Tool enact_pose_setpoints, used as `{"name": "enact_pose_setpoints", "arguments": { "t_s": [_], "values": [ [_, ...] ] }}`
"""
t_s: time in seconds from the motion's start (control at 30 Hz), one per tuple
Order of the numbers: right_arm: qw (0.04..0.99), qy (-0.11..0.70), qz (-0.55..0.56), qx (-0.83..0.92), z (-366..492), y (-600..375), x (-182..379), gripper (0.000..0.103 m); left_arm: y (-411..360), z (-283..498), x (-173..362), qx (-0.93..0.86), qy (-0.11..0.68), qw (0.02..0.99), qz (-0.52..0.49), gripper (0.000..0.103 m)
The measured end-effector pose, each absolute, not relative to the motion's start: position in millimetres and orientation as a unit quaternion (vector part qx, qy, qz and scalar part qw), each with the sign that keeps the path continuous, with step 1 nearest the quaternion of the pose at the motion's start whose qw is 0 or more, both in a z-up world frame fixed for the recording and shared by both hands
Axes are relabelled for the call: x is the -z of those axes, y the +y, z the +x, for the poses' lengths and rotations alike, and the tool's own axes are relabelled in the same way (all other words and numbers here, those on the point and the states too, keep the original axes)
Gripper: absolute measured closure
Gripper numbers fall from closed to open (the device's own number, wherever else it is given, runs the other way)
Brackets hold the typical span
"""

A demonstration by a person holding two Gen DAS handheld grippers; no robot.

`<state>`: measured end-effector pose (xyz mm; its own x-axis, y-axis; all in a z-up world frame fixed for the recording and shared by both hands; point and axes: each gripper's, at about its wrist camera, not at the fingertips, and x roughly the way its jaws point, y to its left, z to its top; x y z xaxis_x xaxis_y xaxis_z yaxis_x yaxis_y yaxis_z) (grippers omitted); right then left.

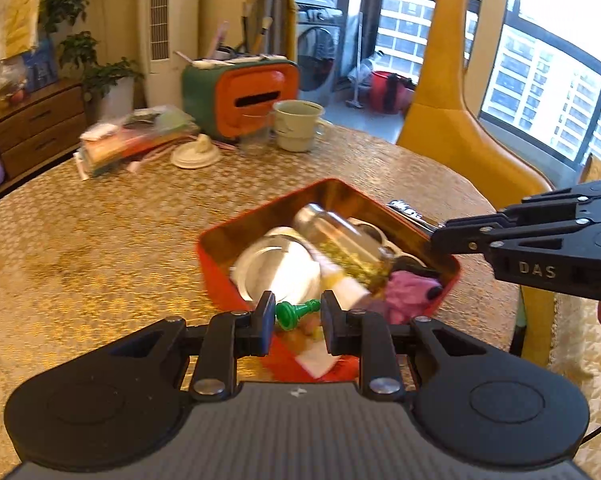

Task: Organize rigid objects
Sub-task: 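Carry the green piece with the left tool while the right tool carries the clipper over the red tin, then lower the green piece into the red tin and open the left tool while the right releases the clipper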

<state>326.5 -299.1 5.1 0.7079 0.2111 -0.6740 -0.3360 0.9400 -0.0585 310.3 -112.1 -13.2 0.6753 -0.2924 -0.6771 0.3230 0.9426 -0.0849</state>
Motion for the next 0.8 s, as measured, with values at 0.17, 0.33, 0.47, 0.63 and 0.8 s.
{"name": "enact_pose_setpoints", "arguments": {
  "t_s": [0.17, 0.33, 0.47, 0.63, 0.8],
  "values": [
    [0.920, 0.357, -0.080, -0.139, 330.3, -313.0, 6.1, 0.093, -139.1, 317.5, 22.9, 0.181, 0.380, 0.907, 0.024, 0.079],
    [0.916, 0.368, -0.079, -0.141, 331.8, -317.6, 20.4, 0.093, -151.4, 329.4, 37.6, 0.182, 0.404, 0.896, 0.018, 0.079],
    [0.916, 0.368, -0.080, -0.141, 331.3, -317.6, 27.5, 0.093, -150.9, 338.0, 48.4, 0.174, 0.418, 0.891, 0.011, 0.079],
    [0.914, 0.372, -0.073, -0.144, 332.2, -316.9, 29.7, 0.086, -149.4, 345.0, 58.2, 0.167, 0.439, 0.883, 0.004, 0.079],
    [0.917, 0.366, -0.070, -0.145, 325.0, -316.7, 27.9, 0.068, -144.8, 347.5, 61.4, 0.161, 0.443, 0.882, -0.010, 0.079]
  ]
}}
